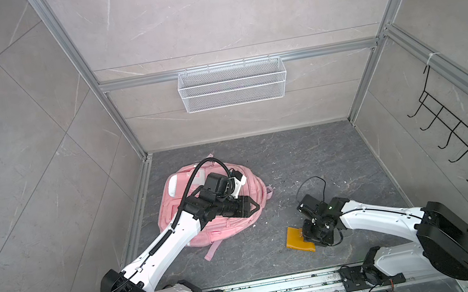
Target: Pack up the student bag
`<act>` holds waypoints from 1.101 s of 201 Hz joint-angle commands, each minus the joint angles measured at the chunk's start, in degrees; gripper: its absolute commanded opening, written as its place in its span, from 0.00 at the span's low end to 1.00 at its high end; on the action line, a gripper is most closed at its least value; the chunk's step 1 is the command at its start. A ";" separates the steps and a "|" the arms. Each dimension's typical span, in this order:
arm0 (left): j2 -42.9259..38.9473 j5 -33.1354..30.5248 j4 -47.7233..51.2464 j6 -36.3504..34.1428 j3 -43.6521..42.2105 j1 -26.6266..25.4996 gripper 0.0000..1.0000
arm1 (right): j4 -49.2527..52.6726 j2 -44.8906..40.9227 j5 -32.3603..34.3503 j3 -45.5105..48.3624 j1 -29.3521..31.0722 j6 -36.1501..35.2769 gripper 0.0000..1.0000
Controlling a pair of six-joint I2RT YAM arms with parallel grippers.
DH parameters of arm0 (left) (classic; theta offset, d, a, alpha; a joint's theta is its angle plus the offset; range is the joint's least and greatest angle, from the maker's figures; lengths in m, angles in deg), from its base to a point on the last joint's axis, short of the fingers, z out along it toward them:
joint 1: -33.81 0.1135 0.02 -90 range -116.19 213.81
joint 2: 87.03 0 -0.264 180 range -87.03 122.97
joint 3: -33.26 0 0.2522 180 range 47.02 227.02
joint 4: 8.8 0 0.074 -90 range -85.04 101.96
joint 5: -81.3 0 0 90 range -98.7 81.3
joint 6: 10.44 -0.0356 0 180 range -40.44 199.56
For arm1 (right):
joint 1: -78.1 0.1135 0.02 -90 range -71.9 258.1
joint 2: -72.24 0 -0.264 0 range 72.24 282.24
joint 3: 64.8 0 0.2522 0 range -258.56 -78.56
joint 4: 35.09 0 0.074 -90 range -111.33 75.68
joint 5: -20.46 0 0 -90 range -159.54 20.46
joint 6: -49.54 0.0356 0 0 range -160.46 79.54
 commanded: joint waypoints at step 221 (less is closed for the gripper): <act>17.97 1.57 -12.72 9.82 -1.36 -4.16 0.26 | -0.45 15.77 4.38 -25.68 -10.08 -23.28 0.20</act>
